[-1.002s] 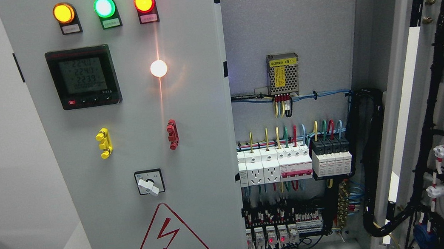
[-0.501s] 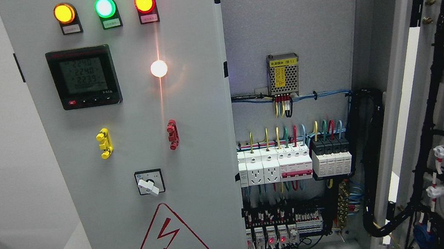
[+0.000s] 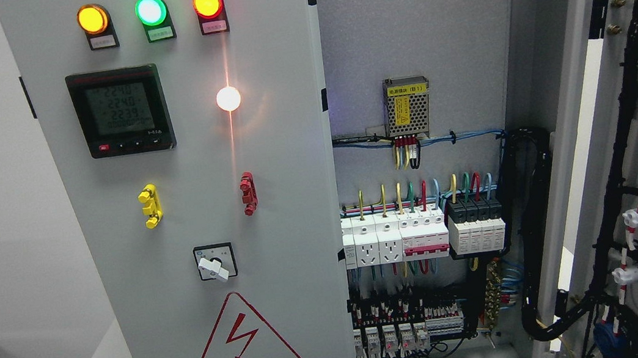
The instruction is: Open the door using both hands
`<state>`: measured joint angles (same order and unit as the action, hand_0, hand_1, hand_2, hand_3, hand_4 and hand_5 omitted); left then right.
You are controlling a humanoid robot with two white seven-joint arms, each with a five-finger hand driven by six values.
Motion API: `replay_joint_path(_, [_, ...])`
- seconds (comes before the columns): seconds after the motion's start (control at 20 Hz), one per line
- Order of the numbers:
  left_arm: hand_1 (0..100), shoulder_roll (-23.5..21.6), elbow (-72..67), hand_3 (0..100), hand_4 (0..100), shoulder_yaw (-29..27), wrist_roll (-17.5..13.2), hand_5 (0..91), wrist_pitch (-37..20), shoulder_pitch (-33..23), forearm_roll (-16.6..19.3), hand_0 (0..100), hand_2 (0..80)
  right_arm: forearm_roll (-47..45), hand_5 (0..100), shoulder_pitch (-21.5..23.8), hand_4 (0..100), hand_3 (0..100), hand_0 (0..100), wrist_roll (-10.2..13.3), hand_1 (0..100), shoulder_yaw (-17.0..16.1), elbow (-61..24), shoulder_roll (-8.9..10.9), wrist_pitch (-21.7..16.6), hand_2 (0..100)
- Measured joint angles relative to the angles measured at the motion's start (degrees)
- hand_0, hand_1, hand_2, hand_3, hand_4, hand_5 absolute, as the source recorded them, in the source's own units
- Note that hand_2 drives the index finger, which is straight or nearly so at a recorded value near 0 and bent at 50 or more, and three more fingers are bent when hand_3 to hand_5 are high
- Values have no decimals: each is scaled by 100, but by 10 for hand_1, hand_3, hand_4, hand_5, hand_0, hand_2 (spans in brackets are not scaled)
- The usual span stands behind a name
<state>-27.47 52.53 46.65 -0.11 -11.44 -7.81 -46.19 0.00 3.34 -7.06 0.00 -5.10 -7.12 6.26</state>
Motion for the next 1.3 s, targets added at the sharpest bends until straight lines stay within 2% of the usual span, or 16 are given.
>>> replay_joint_path(0.35, [0, 879, -2014, 0, 0, -545, 15, 0, -111, 115, 300, 0, 0, 0, 0, 0, 0, 0, 0, 0, 0, 0, 0, 0, 0, 0])
replay_joint_path(0.45, [0, 1095, -2474, 0, 0, -770, 17, 0, -169, 149, 491, 0, 0, 0, 0, 0, 0, 0, 0, 0, 0, 0, 0, 0, 0, 0])
replay_joint_path(0.55, [0, 1275, -2859, 0, 0, -989, 19, 0, -191, 178, 843, 0, 0, 0, 0, 0, 0, 0, 0, 0, 0, 0, 0, 0, 0, 0])
replay_joint_path(1.0, [0, 1858, -4213, 0, 0, -2075, 23, 0, -227, 223, 2827, 0, 0, 0, 0, 0, 0, 0, 0, 0, 0, 0, 0, 0, 0, 0])
replay_joint_path(1.3, [0, 2121, -4806, 0, 0, -2875, 23, 0, -250, 217, 3862, 0, 0, -30, 0, 22, 0, 0, 0, 0, 0, 0, -48, 0, -55, 0])
